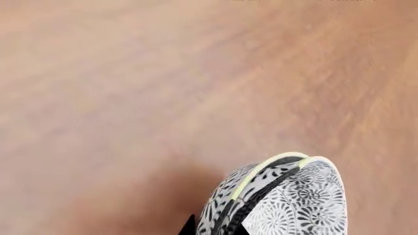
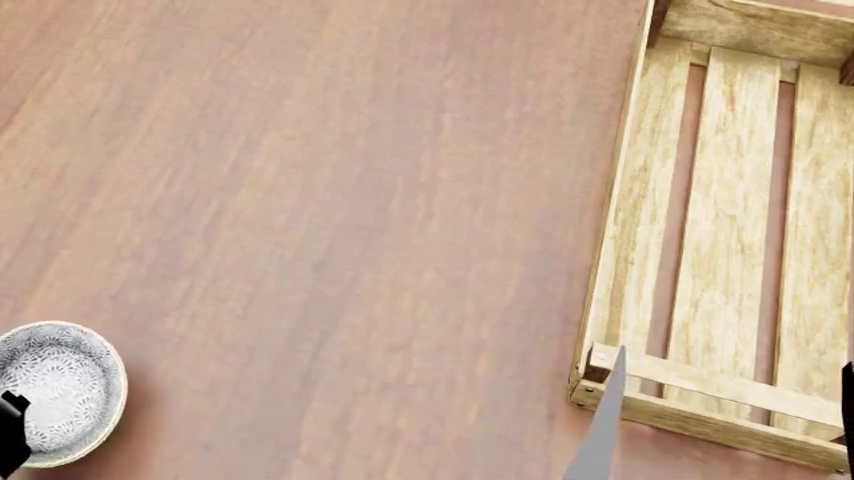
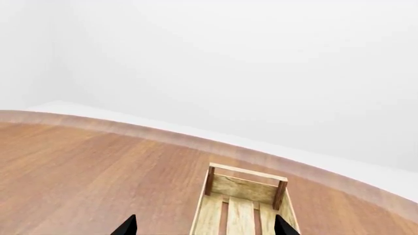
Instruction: Stack the right bowl on the left bowl and place them in the tray.
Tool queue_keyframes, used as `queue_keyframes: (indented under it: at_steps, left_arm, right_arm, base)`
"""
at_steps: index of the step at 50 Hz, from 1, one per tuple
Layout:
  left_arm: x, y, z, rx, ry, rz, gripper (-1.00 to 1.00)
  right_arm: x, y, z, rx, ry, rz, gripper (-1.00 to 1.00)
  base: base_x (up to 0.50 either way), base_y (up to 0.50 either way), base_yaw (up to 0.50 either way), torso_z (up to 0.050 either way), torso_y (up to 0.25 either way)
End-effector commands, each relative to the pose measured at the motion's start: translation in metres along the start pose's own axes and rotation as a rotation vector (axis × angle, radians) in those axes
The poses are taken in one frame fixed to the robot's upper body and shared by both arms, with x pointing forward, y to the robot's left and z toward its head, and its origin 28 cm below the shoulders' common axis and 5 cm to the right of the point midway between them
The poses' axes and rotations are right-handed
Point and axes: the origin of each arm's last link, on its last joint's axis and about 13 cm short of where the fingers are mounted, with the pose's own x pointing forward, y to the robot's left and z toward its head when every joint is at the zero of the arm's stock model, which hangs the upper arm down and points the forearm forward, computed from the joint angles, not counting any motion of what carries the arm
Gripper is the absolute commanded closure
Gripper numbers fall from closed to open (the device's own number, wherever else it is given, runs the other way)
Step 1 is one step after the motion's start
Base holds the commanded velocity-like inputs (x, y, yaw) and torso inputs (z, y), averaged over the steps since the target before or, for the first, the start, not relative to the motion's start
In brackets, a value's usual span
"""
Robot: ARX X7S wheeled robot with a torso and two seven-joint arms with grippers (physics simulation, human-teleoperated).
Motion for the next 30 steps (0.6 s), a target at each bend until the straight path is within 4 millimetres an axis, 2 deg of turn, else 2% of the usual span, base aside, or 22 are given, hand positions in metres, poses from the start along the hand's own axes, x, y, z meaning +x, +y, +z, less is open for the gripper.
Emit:
queue_keyframes:
  at_steps: [1,12,17,22,25,30]
  left_arm:
    - [-0.009,-0.019,0.014,-0.053,-0.059,-0.097,1.00]
    - [-0.023,-0.040,0.024,-0.008,-0.092,-0.190,1.00]
    - [-0.026,-0.052,0.028,0.134,-0.159,-0.239,1.00]
    - [-0.036,-0.066,0.032,0.199,-0.188,-0.316,1.00]
    - [-0.038,-0.069,0.033,0.237,-0.203,-0.325,1.00]
    - [-0.042,-0.075,0.031,0.395,-0.269,-0.388,1.00]
  right_arm:
    - [0.003,0.003,0.003,0.034,-0.036,0.004,-1.00]
    - [0.003,0.002,0.003,0.036,-0.038,0.001,-1.00]
    - [0.004,0.002,0.004,0.036,-0.039,0.000,-1.00]
    - [0.004,0.002,0.004,0.036,-0.039,0.000,-1.00]
    - [0.004,0.002,0.004,0.036,-0.040,0.000,-1.00]
    - [0.004,0.002,0.003,0.037,-0.041,0.001,-1.00]
  base:
    - [0.00,0.00,0.00,0.000,0.000]
    - [0.00,0.00,0.00,0.000,0.000]
    - [0.00,0.00,0.00,0.000,0.000]
    - [0.00,0.00,0.00,0.000,0.000]
    - [0.00,0.00,0.00,0.000,0.000]
    - [0.00,0.00,0.00,0.000,0.000]
